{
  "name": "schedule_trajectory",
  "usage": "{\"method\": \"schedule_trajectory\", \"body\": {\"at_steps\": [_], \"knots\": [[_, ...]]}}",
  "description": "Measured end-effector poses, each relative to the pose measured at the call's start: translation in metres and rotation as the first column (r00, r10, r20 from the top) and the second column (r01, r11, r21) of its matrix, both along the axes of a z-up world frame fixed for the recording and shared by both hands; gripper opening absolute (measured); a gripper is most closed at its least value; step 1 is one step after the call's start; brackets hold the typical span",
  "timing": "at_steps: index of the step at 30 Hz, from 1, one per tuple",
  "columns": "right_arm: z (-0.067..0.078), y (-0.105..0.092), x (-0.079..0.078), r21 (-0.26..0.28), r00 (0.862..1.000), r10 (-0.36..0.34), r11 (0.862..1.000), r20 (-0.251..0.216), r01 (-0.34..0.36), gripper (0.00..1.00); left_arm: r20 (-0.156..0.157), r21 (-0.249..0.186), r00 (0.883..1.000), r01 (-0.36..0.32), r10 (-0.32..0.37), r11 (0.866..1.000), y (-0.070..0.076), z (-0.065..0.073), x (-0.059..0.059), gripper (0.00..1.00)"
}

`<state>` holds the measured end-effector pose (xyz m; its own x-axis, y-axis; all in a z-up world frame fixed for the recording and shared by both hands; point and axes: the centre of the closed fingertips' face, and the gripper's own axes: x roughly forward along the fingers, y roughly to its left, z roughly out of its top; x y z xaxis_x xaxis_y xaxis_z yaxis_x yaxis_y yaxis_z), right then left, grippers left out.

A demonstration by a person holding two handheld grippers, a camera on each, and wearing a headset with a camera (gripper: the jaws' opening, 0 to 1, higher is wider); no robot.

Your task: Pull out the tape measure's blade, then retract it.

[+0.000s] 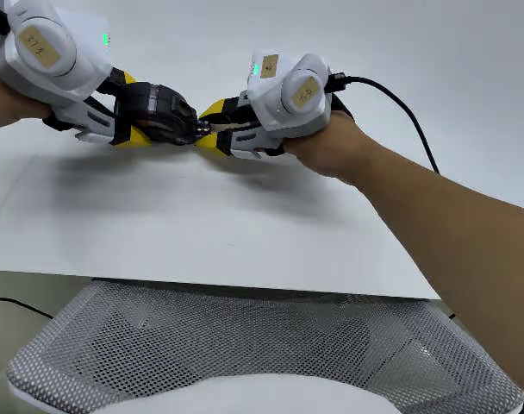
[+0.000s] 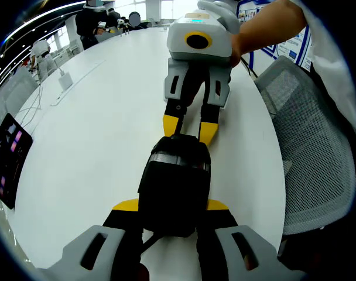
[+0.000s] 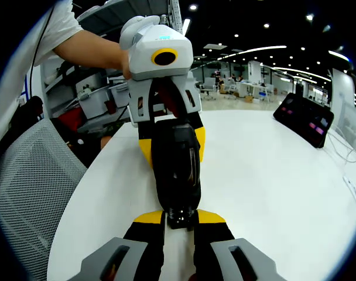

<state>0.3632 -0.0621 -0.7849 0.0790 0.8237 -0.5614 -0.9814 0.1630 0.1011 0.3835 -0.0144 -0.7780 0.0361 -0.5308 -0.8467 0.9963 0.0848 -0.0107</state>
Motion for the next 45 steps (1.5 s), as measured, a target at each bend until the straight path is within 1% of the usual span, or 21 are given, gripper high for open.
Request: {"method": "schedule_trajectory", "body": {"at_steps": [2,5,6,7,8,14,19,22,26,37,42,45], "knots": [[0.0003,0.0003,0.0,0.0,1.0,0.003,1.0,-0.005,-0.003,0.15,0.001,0.001,1.0,0.0,0.0,1.0,0.0004,-0.0004,-0.0002,0.3],[0.0002,-0.0004,0.0,0.0,1.0,0.013,1.0,0.002,-0.013,0.15,-0.003,-0.001,1.0,-0.001,0.001,1.0,0.001,-0.0015,0.0016,0.3],[-0.0002,-0.0009,0.0016,-0.001,1.0,0.005,1.0,0.006,-0.005,0.12,-0.003,-0.001,1.0,0.002,-0.002,1.0,0.0014,-0.0023,0.0022,0.3],[0.0001,-0.0004,0.0005,0.008,1.0,0.004,1.0,-0.01,-0.004,0.13,0.0,-0.001,1.0,0.005,-0.005,1.0,0.0017,-0.0031,0.003,0.3],[0.0001,-0.0004,0.0011,0.012,1.0,0.001,1.0,-0.01,-0.001,0.13,-0.001,0.0,1.0,0.003,-0.003,1.0,0.0025,-0.0052,0.0045,0.3],[-0.0006,0.001,0.001,0.015,1.0,0.003,1.0,-0.002,-0.003,0.13,-0.004,-0.003,1.0,0.002,-0.002,1.0,0.0023,-0.0051,0.0051,0.3],[-0.0016,0.0019,0.0013,0.0,1.0,0.011,1.0,0.026,-0.011,0.12,0.003,0.001,1.0,0.004,-0.004,1.0,0.0024,-0.0059,0.0027,0.3],[-0.0018,0.0017,0.0022,0.005,1.0,-0.007,1.0,0.02,0.007,0.11,0.005,0.0,1.0,0.0,0.0,1.0,0.0027,-0.0064,0.0025,0.3],[-0.0023,0.0014,0.0029,0.01,0.999,-0.023,1.0,0.023,0.022,0.11,0.009,0.002,1.0,0.002,-0.002,1.0,0.0028,-0.0056,0.0021,0.3],[-0.0043,0.0004,0.0044,0.003,0.999,-0.034,0.999,0.033,0.034,0.1,0.014,0.005,1.0,-0.001,0.001,1.0,0.0003,-0.0018,-0.0016,0.3],[-0.0046,0.0001,0.0053,0.004,0.999,-0.041,0.999,0.034,0.041,0.09,0.009,0.007,1.0,0.0,0.0,1.0,-0.001,0.0002,-0.003,0.29],[-0.0051,0.0,0.0058,0.001,0.999,-0.039,0.999,0.038,0.039,0.09,0.011,0.005,1.0,0.002,-0.002,1.0,-0.0015,0.0013,-0.0038,0.29]]}}
